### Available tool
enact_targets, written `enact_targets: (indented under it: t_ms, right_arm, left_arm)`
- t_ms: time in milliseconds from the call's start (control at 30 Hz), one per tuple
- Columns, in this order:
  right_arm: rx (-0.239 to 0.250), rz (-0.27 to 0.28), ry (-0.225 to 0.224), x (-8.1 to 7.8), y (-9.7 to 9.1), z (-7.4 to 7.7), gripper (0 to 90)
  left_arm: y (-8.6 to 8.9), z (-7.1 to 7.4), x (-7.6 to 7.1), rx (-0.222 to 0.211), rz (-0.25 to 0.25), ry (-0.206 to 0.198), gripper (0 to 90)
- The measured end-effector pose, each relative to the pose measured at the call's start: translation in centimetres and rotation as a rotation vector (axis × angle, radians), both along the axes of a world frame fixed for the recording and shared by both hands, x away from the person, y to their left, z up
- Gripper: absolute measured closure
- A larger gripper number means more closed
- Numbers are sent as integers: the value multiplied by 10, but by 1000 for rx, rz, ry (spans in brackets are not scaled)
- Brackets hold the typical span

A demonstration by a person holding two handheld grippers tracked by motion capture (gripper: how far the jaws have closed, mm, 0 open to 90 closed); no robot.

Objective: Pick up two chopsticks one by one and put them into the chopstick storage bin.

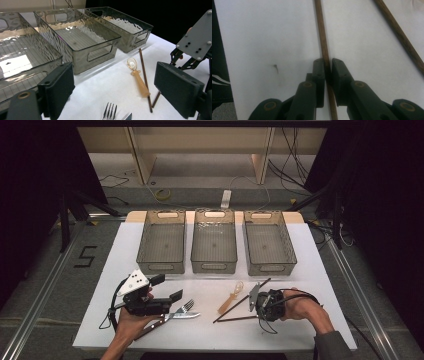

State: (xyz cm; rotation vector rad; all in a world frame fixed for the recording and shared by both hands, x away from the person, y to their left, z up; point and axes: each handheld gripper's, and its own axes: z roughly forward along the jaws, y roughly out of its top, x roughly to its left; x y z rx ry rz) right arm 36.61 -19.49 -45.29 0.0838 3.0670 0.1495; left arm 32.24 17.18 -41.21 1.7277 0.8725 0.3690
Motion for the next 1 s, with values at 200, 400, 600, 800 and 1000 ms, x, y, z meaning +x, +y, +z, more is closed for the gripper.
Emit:
enact_targets:
  t_ms: [200, 400, 600, 800, 1000]
  right_arm:
    - [4, 29, -3, -2, 0, 0, 852]
    - [13, 50, -3, -5, -1, 2, 853]
    - [54, 70, -40, -10, 4, 17, 853]
    - [76, 112, -102, -21, 17, 34, 854]
    - [84, 130, -125, -26, 27, 40, 853]
  left_arm:
    - [0, 0, 0, 2, -4, -2, 154]
    - [-2, 0, 1, 5, -13, 1, 154]
    - [-12, -3, 4, 69, -85, 25, 154]
    - [-34, -6, 6, 144, -190, 67, 156]
    - [-66, -7, 7, 278, -314, 72, 173]
